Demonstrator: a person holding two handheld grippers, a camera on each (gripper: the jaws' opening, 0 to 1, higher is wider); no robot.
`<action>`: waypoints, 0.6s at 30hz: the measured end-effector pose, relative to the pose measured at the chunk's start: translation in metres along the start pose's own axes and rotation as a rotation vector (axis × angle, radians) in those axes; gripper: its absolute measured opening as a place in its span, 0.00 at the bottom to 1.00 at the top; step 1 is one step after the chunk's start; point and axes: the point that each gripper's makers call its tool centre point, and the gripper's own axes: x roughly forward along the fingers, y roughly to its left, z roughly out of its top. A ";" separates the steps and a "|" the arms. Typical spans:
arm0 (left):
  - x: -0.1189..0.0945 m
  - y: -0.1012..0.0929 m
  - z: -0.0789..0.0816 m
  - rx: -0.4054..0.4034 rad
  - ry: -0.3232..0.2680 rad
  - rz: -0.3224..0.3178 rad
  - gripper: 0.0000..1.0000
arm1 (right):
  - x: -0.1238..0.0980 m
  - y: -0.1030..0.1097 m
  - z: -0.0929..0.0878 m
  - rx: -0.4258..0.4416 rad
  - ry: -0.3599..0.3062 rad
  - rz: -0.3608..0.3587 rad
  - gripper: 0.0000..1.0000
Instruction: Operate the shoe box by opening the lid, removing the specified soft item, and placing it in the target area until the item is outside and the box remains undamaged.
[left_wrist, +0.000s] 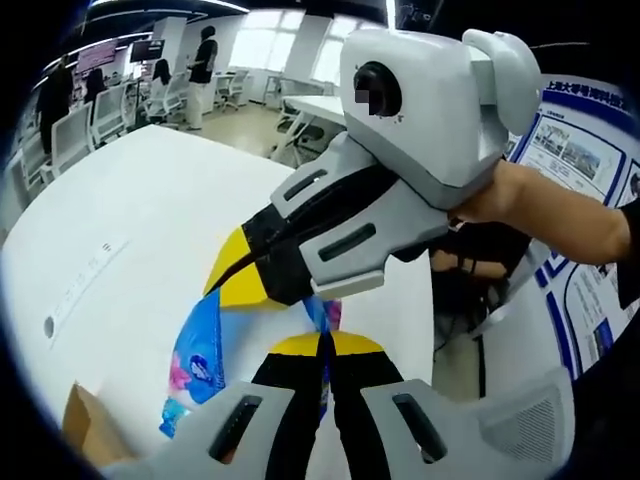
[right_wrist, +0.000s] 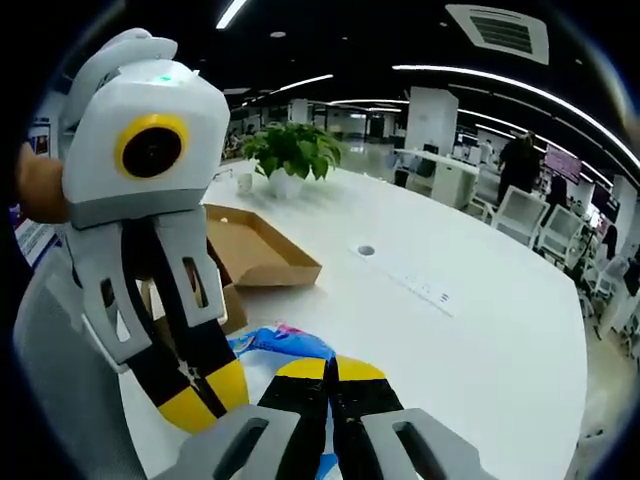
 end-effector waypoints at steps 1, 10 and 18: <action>0.003 0.001 0.002 0.001 0.001 -0.001 0.00 | -0.001 -0.002 -0.002 0.001 0.002 0.002 0.00; 0.030 -0.001 0.010 -0.012 0.006 -0.030 0.00 | -0.006 -0.022 -0.024 0.025 0.020 -0.001 0.00; 0.052 -0.007 0.018 -0.002 0.021 -0.054 0.00 | -0.012 -0.040 -0.042 0.040 0.040 -0.010 0.00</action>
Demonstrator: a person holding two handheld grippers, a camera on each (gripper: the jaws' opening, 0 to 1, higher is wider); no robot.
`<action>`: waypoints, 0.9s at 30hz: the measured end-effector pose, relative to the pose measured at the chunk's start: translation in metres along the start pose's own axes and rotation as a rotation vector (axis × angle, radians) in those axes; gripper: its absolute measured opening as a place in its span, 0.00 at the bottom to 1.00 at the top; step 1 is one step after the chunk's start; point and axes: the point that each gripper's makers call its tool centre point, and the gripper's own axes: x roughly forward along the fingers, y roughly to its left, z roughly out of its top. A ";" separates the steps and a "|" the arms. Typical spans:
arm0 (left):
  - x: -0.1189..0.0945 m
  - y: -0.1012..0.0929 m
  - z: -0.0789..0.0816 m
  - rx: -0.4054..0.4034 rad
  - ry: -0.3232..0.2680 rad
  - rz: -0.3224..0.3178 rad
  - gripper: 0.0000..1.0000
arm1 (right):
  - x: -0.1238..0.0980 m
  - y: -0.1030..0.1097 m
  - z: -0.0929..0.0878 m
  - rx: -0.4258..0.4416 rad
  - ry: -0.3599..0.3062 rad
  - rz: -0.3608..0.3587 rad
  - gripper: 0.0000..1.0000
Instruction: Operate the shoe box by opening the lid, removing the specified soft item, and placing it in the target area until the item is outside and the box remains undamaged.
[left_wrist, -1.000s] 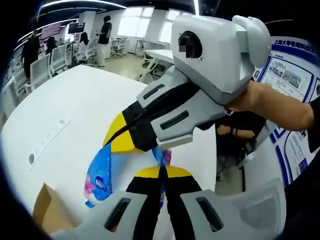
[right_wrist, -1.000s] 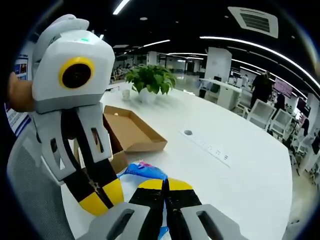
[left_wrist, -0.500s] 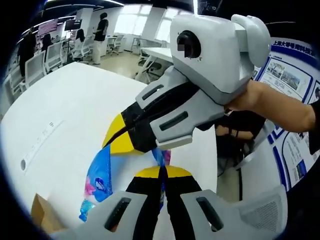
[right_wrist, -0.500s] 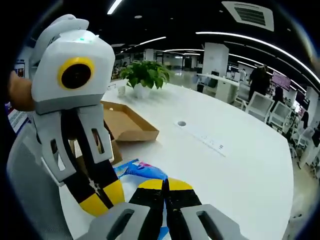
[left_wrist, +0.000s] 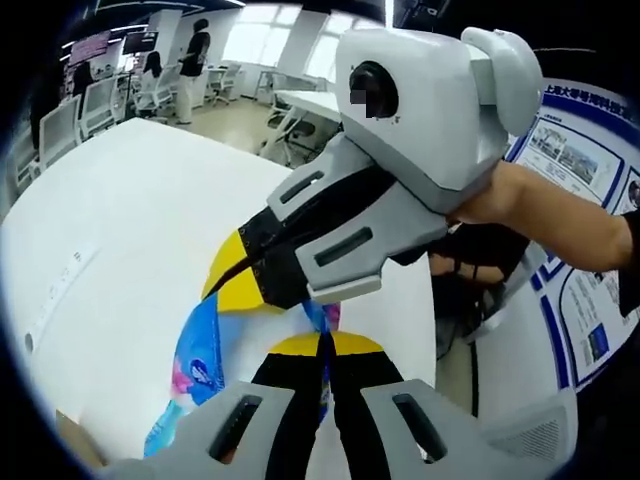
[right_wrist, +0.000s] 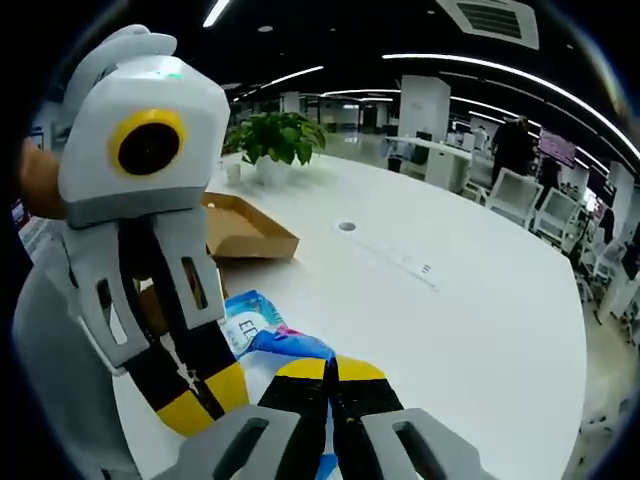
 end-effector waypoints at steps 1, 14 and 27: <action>0.002 0.000 0.001 0.001 0.001 0.000 0.00 | 0.000 -0.002 -0.001 0.000 0.001 -0.002 0.00; 0.033 -0.001 0.016 -0.010 0.005 -0.025 0.00 | -0.005 -0.028 -0.021 0.022 0.015 -0.022 0.00; 0.070 0.004 0.014 -0.017 0.022 -0.048 0.00 | -0.007 -0.052 -0.054 0.075 0.021 -0.052 0.00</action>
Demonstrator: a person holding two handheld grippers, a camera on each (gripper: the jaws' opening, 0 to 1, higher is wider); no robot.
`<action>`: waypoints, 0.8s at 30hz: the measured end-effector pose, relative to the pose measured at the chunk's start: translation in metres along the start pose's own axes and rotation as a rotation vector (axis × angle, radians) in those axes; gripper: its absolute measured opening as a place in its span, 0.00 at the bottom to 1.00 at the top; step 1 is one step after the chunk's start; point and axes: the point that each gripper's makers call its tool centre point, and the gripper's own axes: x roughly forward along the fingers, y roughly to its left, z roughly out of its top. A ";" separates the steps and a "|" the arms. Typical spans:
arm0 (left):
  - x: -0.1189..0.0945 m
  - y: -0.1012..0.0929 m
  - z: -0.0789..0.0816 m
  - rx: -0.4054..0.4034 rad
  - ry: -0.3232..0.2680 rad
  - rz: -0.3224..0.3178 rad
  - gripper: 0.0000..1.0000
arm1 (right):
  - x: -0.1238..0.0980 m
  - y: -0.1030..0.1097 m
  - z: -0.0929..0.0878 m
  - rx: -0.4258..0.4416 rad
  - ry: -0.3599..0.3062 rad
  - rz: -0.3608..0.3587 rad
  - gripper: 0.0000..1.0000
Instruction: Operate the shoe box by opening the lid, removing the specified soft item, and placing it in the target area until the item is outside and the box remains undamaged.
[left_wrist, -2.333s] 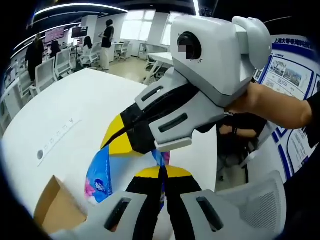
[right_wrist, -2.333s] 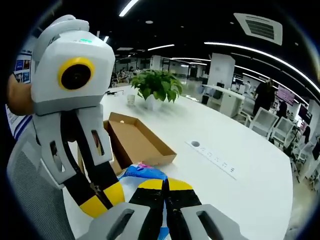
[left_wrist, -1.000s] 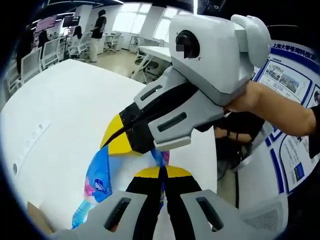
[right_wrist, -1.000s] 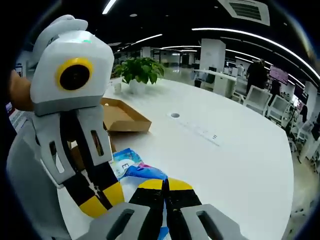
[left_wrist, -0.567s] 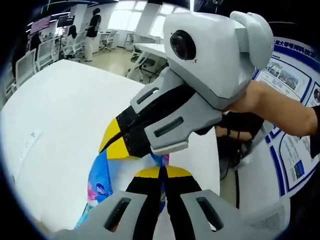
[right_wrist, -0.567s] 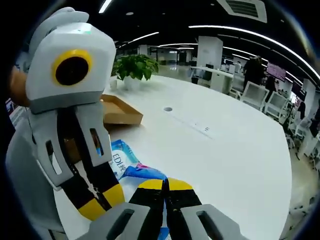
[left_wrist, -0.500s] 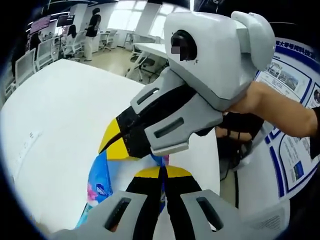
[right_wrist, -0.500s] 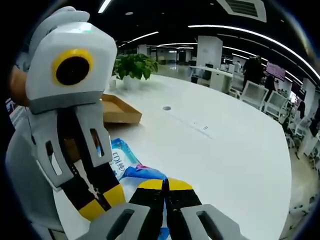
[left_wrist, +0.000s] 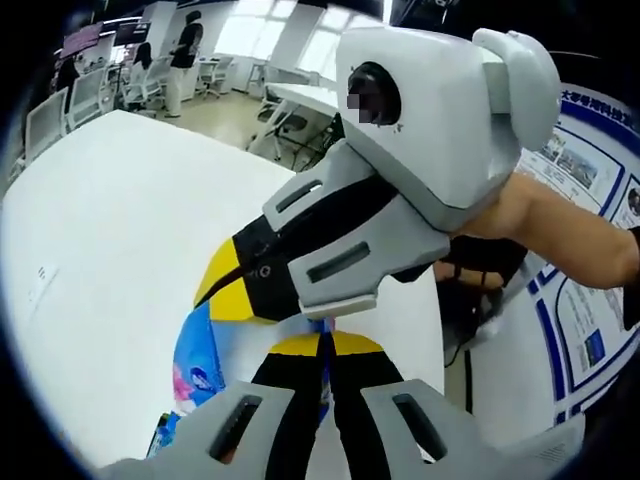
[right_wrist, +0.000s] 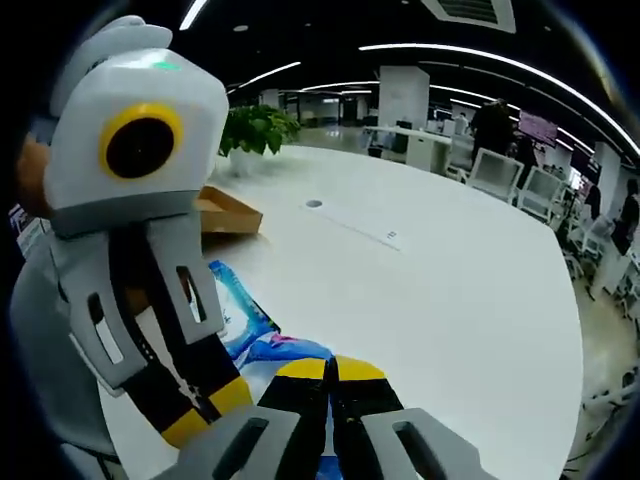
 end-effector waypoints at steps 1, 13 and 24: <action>0.003 0.001 -0.002 -0.003 0.007 -0.003 0.00 | 0.002 0.000 -0.003 0.005 0.002 -0.001 0.00; 0.014 0.014 -0.025 -0.001 0.052 0.018 0.00 | 0.021 0.001 -0.023 0.046 0.025 0.007 0.00; 0.016 0.021 -0.029 -0.020 0.055 0.009 0.00 | 0.025 0.003 -0.025 0.057 0.031 0.010 0.00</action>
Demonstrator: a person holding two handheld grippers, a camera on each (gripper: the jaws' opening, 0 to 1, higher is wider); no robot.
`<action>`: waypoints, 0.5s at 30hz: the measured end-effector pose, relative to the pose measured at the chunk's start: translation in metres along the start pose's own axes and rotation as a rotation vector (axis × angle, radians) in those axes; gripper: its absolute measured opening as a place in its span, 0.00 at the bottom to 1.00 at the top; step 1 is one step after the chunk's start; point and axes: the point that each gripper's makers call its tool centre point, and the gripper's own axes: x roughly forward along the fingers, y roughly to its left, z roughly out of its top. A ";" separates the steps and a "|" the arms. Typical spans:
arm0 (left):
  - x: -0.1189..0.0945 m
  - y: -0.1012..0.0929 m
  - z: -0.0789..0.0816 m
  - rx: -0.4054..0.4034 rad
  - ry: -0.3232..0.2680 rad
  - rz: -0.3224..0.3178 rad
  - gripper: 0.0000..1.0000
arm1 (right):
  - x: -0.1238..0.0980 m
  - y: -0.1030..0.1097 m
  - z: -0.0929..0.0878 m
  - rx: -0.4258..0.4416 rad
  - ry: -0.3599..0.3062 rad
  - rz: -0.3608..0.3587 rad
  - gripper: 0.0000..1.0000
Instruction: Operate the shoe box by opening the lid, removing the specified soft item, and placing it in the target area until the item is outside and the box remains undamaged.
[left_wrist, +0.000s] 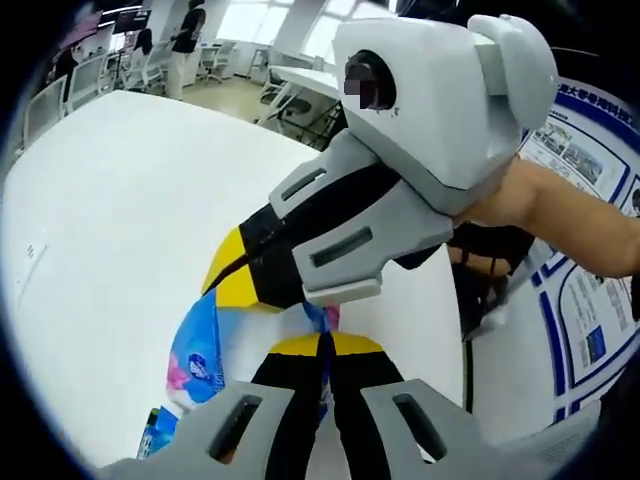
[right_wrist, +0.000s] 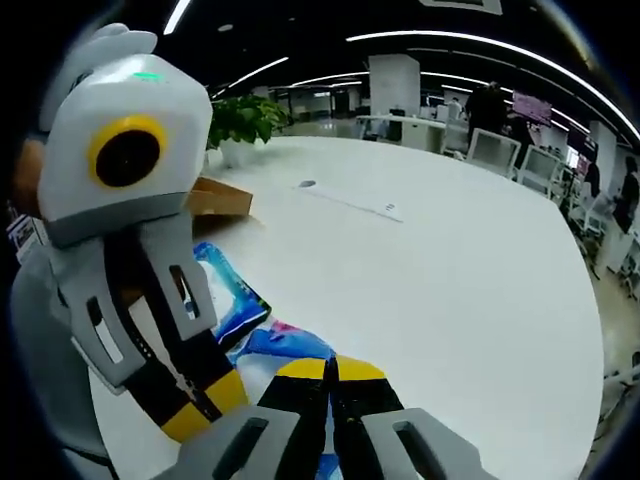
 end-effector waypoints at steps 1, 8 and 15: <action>0.000 -0.001 0.000 -0.003 -0.002 -0.003 0.00 | 0.000 0.000 0.000 -0.001 -0.001 -0.002 0.00; 0.003 -0.005 -0.001 0.011 0.009 -0.002 0.00 | -0.002 0.002 -0.001 0.000 0.000 -0.003 0.00; 0.005 -0.006 -0.002 0.012 0.013 0.000 0.00 | -0.005 0.003 -0.002 0.004 -0.003 -0.008 0.00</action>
